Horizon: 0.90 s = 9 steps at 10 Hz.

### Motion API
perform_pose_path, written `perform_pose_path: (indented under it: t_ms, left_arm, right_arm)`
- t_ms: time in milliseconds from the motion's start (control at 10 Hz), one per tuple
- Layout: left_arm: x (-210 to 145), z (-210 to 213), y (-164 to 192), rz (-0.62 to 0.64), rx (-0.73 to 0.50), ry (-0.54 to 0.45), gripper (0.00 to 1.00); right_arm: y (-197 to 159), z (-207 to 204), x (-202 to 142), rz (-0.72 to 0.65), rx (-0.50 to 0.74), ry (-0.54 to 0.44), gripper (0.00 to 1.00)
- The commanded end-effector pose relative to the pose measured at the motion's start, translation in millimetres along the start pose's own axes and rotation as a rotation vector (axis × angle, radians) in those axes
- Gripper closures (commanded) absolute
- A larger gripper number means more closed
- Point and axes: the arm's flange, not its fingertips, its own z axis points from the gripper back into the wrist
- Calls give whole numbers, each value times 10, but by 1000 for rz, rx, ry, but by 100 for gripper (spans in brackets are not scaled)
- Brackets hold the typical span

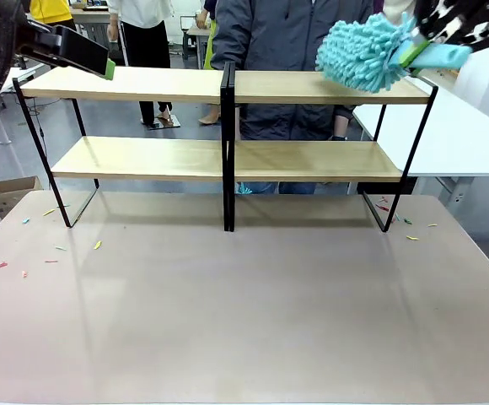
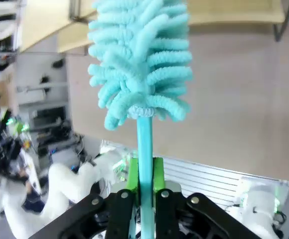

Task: Clean the shelves.
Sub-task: Clean another randomly selected level of the Shelf with the Duster.

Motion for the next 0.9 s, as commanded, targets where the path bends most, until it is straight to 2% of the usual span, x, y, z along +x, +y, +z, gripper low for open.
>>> perform_pose_path:
  t_ms: [0,100,200,300,400,500,600,700,800]
  left_arm:
    - [-2,10,15,0,0,-2,0]
    - [-2,10,15,0,0,-2,0]
    - [-2,10,15,0,0,-2,0]
    - [-2,10,15,0,0,-2,0]
    - [-2,10,15,0,0,-2,0]
    - [-2,10,15,0,0,-2,0]
    - [-2,10,15,0,0,-2,0]
    - [-2,10,15,0,0,-2,0]
    - [-2,10,15,0,0,-2,0]
  right_arm:
    - [-402,256,-195,155,175,180,87]
    - [-618,423,-343,240,253,175,87]
    - [-872,565,-522,277,323,115,87]
    - [-1259,666,-749,274,353,-20,87]
    - [-1623,715,-971,334,435,-135,87]
    - [-2038,710,-1140,250,434,-316,87]
    - [-2414,624,-1313,269,502,-450,87]
    - [-2780,468,-1476,250,502,-583,87]
    - [-2976,315,-1531,212,528,-610,87]
